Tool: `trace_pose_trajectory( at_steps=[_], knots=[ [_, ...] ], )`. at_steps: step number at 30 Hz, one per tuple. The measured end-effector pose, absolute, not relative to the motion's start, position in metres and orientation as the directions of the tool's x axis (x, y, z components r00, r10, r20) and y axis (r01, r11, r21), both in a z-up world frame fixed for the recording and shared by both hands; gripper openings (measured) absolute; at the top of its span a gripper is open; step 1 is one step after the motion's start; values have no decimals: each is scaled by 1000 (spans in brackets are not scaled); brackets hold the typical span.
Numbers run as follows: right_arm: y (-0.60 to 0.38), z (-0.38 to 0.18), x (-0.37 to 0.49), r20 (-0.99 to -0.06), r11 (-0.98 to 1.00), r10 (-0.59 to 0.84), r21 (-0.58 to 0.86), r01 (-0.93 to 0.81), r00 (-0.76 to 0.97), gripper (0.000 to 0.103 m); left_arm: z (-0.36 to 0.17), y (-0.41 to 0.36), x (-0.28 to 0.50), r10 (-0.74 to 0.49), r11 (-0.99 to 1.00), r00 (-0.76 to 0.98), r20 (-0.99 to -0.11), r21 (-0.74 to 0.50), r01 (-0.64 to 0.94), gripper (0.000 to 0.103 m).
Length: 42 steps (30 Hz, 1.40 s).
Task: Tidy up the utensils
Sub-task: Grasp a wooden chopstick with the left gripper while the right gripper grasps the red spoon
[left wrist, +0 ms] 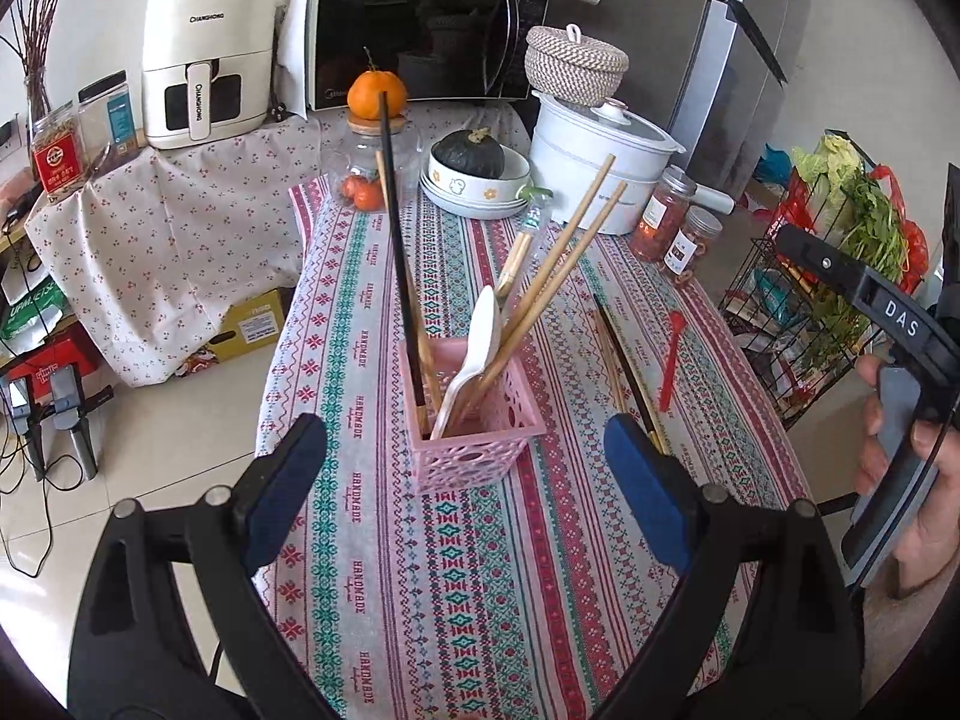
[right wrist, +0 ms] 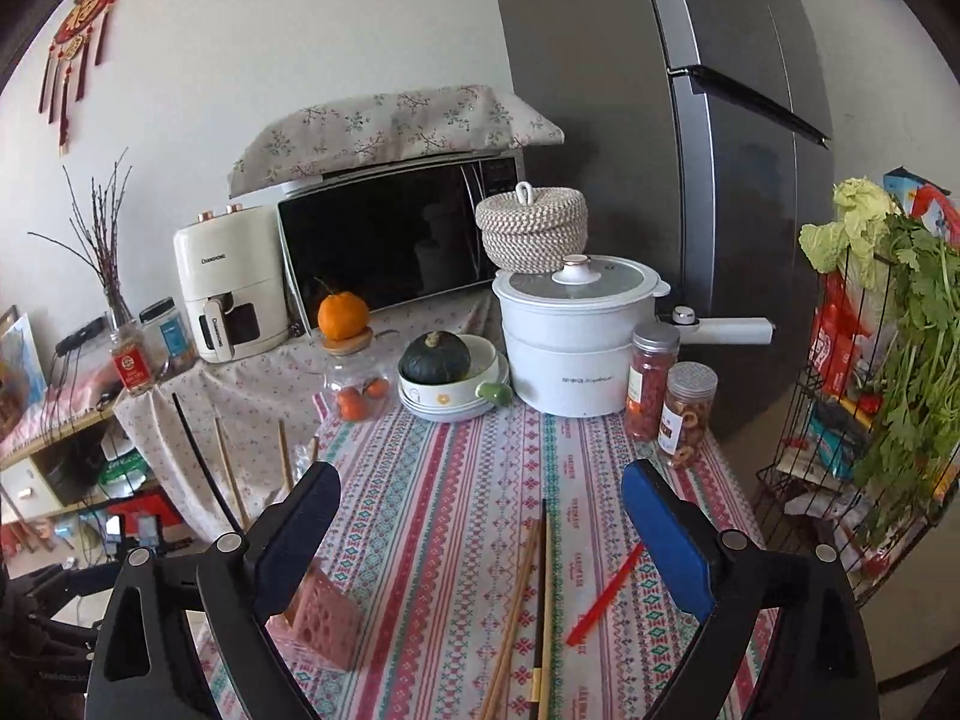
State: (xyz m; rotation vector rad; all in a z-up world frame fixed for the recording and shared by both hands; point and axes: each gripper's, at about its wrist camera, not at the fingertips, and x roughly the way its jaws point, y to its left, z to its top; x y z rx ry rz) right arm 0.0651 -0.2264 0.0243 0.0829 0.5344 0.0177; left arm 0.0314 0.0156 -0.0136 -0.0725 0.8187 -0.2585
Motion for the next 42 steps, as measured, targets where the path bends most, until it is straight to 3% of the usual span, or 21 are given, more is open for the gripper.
trace_pose_trajectory(
  at_steps=[8, 18, 21, 23, 25, 28, 36, 42],
  knots=[
    [-295, -16, 93, -701, 988, 15, 119, 96, 713, 96, -28, -62, 24, -236, 941, 621, -747, -16, 338, 94],
    [-358, -53, 124, -827, 986, -27, 70, 150, 562, 97, -73, -153, 47, -191, 909, 536, -822, 57, 412, 93],
    [-375, -66, 131, -849, 980, -29, 80, 182, 528, 97, -86, -168, 78, -182, 938, 522, -833, 12, 346, 83],
    [-387, -74, 135, -860, 973, -33, 90, 215, 509, 97, -96, -175, 101, -185, 957, 511, -840, -36, 287, 71],
    [-396, -81, 138, -869, 964, -21, 113, 240, 494, 96, -107, -180, 124, -188, 970, 482, -856, -85, 226, 51],
    [-403, -88, 144, -878, 955, 16, 155, 254, 478, 96, -123, -187, 156, -217, 974, 440, -871, -162, 160, 41],
    [-412, -105, 164, -887, 944, 77, 211, 253, 455, 96, -143, -202, 204, -175, 984, 416, -892, -147, 98, 27],
    [-424, -123, 183, -879, 912, 154, 303, 278, 451, 96, -154, -204, 222, -168, 985, 392, -904, -135, 111, 26]
  ],
)
